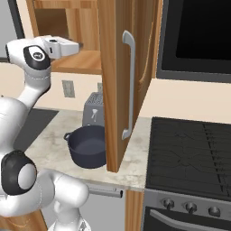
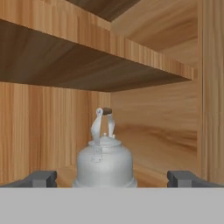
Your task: Pick the kettle from the cabinet and place it on a stove burner. Then pick the pot from the counter and place it on another stove burner. Finally, turn both burners on.
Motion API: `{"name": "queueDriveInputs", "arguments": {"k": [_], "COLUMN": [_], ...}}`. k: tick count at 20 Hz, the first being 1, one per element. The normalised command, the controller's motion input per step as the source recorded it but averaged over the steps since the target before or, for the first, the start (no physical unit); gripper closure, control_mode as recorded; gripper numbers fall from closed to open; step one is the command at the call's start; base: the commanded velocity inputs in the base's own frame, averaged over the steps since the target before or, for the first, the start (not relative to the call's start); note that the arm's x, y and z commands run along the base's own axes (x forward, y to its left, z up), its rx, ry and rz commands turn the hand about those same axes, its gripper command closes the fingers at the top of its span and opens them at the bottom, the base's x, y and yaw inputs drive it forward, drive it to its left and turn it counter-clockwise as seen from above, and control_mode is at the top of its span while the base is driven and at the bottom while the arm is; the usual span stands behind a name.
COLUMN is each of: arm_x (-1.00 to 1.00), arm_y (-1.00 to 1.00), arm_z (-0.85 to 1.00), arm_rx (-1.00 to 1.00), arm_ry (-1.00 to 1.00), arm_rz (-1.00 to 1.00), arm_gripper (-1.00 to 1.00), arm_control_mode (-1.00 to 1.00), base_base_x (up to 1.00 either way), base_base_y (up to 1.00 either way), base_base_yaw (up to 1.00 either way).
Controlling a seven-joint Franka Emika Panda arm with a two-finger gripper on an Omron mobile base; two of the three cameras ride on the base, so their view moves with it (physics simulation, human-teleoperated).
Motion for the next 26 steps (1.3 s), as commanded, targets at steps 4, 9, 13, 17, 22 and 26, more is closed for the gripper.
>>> {"name": "queueDriveInputs", "arguments": {"k": [4, 9, 13, 17, 22, 26], "arm_x": [0.37, 0.32, 0.33, 0.29, 0.17, 0.14], "arm_y": [-0.01, -0.03, 0.00, -0.13, -0.41, -0.34], "arm_z": [0.03, 0.08, 0.01, 0.00, 0.00, 0.01], "arm_rx": [0.00, 0.00, 0.00, 0.00, 0.02, 0.02], "arm_ry": [0.04, 0.02, 0.00, 0.00, 0.00, 0.00], "arm_rz": [0.00, 0.00, 0.00, 0.00, 0.00, 0.00], "arm_gripper": [-1.00, -1.00, -1.00, -1.00, -1.00, -1.00], "arm_control_mode": [-1.00, -1.00, -1.00, -1.00, -1.00, -1.00], "base_base_x": [0.00, 0.00, 0.00, 0.00, 0.00, 0.00], "base_base_y": [0.00, 0.00, 0.00, 0.00, 0.00, 0.00], "base_base_yaw": [0.00, 0.00, 0.00, 0.00, 0.00, 0.00]}}
